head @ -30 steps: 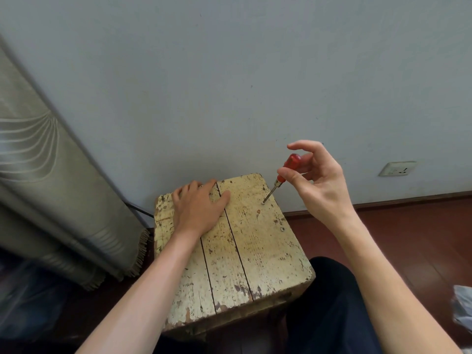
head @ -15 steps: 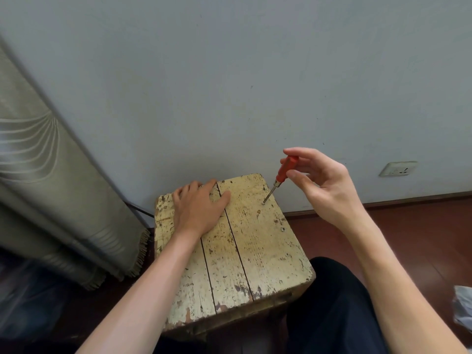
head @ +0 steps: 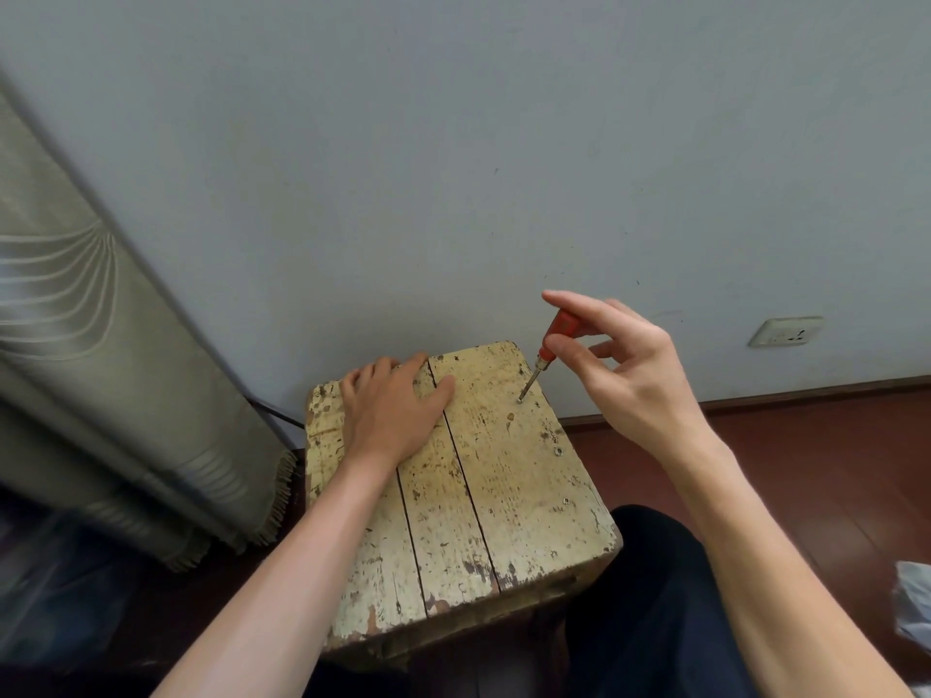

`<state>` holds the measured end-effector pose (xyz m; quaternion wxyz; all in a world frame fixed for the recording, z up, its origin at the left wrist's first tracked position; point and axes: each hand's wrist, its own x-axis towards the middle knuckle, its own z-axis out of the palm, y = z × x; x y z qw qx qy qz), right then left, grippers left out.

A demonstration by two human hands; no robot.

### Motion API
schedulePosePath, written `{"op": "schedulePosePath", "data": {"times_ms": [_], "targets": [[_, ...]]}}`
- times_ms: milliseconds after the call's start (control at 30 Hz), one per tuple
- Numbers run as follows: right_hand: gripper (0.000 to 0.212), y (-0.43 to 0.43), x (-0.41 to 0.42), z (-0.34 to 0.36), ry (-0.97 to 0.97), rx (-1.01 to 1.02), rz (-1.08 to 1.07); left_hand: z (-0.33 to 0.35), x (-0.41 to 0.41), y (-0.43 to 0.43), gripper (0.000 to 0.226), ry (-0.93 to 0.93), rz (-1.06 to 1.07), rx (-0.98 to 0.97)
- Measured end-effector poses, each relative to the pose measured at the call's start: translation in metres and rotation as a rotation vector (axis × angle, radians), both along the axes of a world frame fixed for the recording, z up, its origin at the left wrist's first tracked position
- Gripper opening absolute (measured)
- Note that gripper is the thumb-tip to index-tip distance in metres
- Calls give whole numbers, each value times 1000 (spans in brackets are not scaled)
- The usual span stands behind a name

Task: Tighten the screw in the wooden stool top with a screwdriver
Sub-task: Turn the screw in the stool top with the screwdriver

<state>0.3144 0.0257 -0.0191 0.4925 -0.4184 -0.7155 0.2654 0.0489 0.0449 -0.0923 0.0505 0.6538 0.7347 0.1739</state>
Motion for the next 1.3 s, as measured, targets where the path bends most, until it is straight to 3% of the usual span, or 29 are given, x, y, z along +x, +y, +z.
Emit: {"op": "schedulePosePath", "data": {"times_ms": [233, 667, 833, 967, 1300], "targets": [[55, 4, 15, 5, 71, -141, 226, 0, 0, 1, 72, 3, 4, -4], [38, 2, -5, 5, 61, -51, -49, 1, 1, 0, 71, 11, 6, -14], [51, 2, 3, 1, -13, -27, 12, 1, 0, 0, 71, 14, 8, -13], [54, 4, 11, 2, 82, -121, 147, 2, 1, 0, 71, 13, 2, -11], [41, 3, 3, 3, 96, -67, 38, 1, 0, 0, 72, 10, 3, -13]]}}
